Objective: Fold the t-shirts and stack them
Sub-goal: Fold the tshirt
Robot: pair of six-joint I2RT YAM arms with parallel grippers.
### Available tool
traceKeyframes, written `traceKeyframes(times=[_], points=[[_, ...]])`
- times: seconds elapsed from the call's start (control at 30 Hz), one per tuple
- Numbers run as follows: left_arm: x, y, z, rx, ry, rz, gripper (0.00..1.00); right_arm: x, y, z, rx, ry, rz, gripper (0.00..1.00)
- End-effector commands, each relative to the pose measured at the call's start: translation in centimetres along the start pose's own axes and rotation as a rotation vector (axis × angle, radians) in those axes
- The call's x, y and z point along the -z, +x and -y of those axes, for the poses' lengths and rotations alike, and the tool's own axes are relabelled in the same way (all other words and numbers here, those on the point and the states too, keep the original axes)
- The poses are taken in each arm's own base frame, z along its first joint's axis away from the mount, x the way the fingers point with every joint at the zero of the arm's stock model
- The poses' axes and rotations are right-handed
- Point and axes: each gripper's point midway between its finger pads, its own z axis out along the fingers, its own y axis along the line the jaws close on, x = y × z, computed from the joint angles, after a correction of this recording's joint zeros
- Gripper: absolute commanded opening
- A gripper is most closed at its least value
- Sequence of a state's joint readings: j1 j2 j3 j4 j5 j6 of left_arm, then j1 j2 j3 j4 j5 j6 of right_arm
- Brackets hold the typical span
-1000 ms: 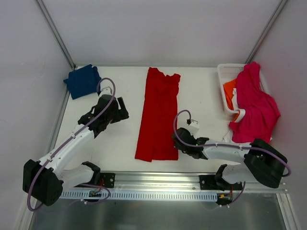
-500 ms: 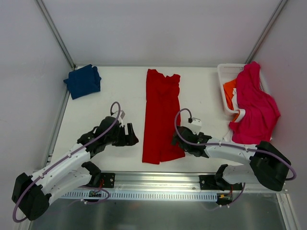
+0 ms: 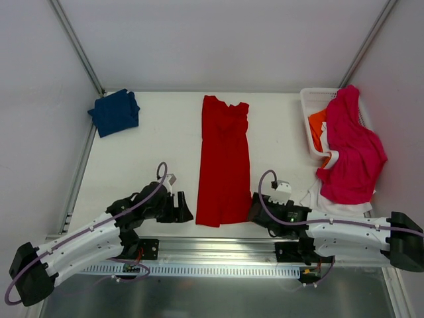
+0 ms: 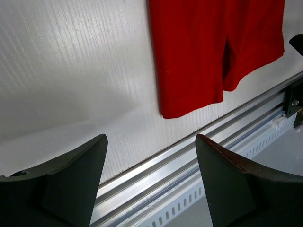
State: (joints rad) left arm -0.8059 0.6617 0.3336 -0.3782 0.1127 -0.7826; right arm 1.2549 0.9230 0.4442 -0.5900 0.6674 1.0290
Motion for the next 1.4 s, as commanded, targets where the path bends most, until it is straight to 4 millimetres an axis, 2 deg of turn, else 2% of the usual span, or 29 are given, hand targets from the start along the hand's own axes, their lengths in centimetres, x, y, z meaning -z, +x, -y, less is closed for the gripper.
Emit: traceKeyframes(times=[0.0,0.03,0.07,0.27,0.33,0.37,0.4,0.43,0.57,0.7,0.9,1.0,1.07,1.2,1.23,1.33,1.37], points=[[-0.7,0.1,-0.3,0.047,-0.034,0.033,0.76,-0.3,1.1,1.8,-0.052,0.045,0.015,0.99],[-1.2,0.9,-0.7,0.04,-0.038,0.019,0.76,-0.4,1.5,1.7,-0.056,0.037,0.009,0.96],[-1.8,0.8,-0.3,0.046,-0.02,0.031,0.76,-0.6,2.1,1.7,-0.045,0.035,0.001,0.93],[-5.2,2.5,-0.6,0.059,0.022,0.018,0.75,-1.2,3.2,0.5,-0.041,0.011,0.004,0.86],[-5.9,1.7,0.2,0.052,0.041,0.062,0.75,-1.4,3.6,0.4,-0.044,0.005,0.001,0.84],[-6.5,2.3,-0.2,0.041,0.02,0.042,0.74,-1.5,3.6,0.3,-0.048,0.0,0.003,0.81],[-6.8,1.7,0.7,0.041,0.043,0.061,0.74,-1.6,3.7,0.5,-0.049,0.004,0.003,0.81],[-7.4,2.1,0.3,0.05,0.015,0.047,0.74,-1.6,3.7,0.5,-0.052,0.004,0.004,0.8],[-8.6,2.5,1.5,0.049,0.019,0.027,0.72,-1.6,3.6,1.1,-0.058,0.015,0.012,0.75],[-9.3,3.0,3.1,0.018,0.024,0.005,0.71,-1.4,3.3,1.1,-0.067,0.01,0.02,0.74],[-9.7,3.7,3.1,0.013,0.004,-0.012,0.7,-1.0,3.2,-0.3,-0.062,-0.03,0.016,0.69],[-9.7,3.7,2.9,0.014,-0.008,-0.012,0.7,-0.7,3.2,-1.5,-0.044,-0.042,0.012,0.59],[-9.6,3.7,2.7,0.012,-0.015,-0.011,0.7,-0.5,3.3,-1.9,-0.028,-0.033,0.012,0.47],[-9.3,3.8,2.3,0.012,-0.033,-0.008,0.7,-0.5,3.5,-2.1,-0.01,-0.019,0.012,0.26],[-9.3,3.6,2.2,0.012,-0.036,-0.002,0.7,-0.5,3.6,-2.0,-0.007,-0.014,0.009,0.16],[-9.0,3.6,1.6,0.016,-0.054,0.005,0.69,-0.4,3.7,-1.9,-0.004,-0.005,0.009,0.01],[-8.9,3.6,1.6,0.018,-0.053,0.007,0.68,-0.4,3.7,-1.9,-0.005,-0.005,0.01,0.01]])
